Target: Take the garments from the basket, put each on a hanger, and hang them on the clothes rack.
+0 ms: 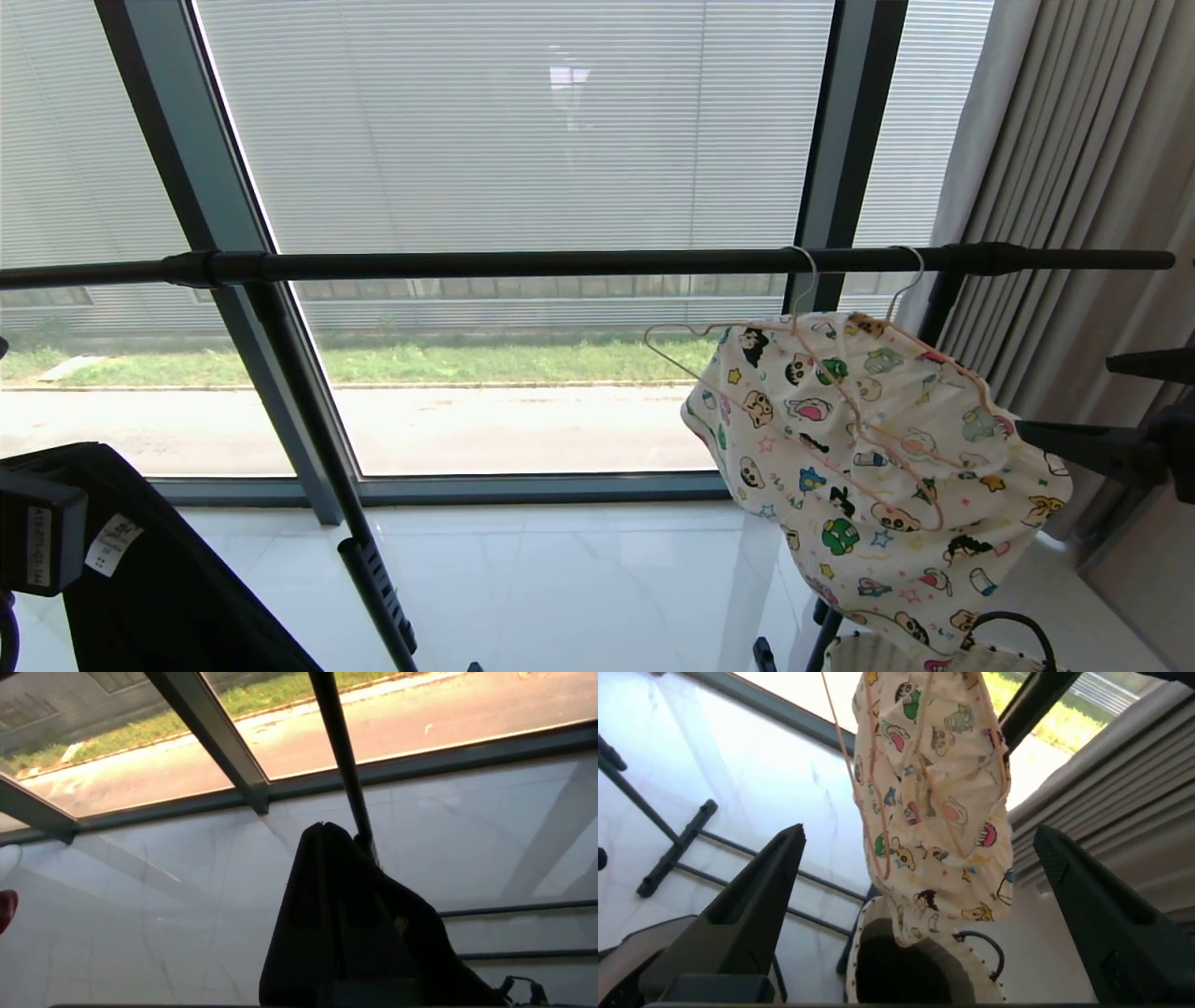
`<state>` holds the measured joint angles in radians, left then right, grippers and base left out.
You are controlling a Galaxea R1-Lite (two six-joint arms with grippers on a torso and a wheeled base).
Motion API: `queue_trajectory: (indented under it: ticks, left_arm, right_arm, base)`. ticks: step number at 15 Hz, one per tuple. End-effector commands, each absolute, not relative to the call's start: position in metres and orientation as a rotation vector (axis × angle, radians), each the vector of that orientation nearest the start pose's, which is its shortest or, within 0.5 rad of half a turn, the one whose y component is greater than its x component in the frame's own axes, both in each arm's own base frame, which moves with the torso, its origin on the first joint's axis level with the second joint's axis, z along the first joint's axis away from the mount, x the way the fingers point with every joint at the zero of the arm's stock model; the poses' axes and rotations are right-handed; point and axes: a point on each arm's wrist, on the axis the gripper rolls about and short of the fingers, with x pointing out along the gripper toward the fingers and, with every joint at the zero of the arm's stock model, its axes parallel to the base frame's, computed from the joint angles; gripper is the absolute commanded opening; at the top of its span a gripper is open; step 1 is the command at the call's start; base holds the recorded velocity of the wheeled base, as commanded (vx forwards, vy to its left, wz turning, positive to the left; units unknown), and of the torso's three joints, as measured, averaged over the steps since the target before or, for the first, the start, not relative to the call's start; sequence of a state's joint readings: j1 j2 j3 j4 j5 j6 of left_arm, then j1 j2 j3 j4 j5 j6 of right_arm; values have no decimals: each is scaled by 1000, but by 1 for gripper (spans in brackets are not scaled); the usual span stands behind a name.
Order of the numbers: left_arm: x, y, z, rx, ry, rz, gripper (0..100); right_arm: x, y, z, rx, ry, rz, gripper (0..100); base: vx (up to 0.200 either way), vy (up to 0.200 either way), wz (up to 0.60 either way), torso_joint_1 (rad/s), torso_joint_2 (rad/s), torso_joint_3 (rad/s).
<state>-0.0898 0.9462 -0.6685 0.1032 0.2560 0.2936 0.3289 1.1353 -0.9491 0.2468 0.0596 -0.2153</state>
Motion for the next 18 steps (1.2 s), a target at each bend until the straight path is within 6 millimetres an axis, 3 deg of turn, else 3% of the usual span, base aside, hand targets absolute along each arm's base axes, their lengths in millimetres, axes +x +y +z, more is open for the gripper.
queue_trajectory:
  ticks: [1, 5, 10, 18]
  left_arm:
    - [106, -1, 233, 349, 387, 135, 0]
    - [102, 0, 234, 345, 374, 143, 0]
    - [103, 0, 232, 347, 386, 137, 0]
    - [99, 0, 232, 345, 374, 142, 0]
  right_arm:
    - [169, 58, 259, -268, 468, 449, 100]
    - [204, 71, 238, -251, 556, 541, 100]
    - [267, 95, 204, -206, 495, 673, 100]
    - [304, 108, 169, -194, 493, 723, 100]
  base:
    - [0, 0, 0, 0, 0, 0]
    - [0, 0, 0, 0, 0, 0]
    - [0, 0, 0, 0, 0, 0]
    - [0, 0, 0, 0, 0, 0]
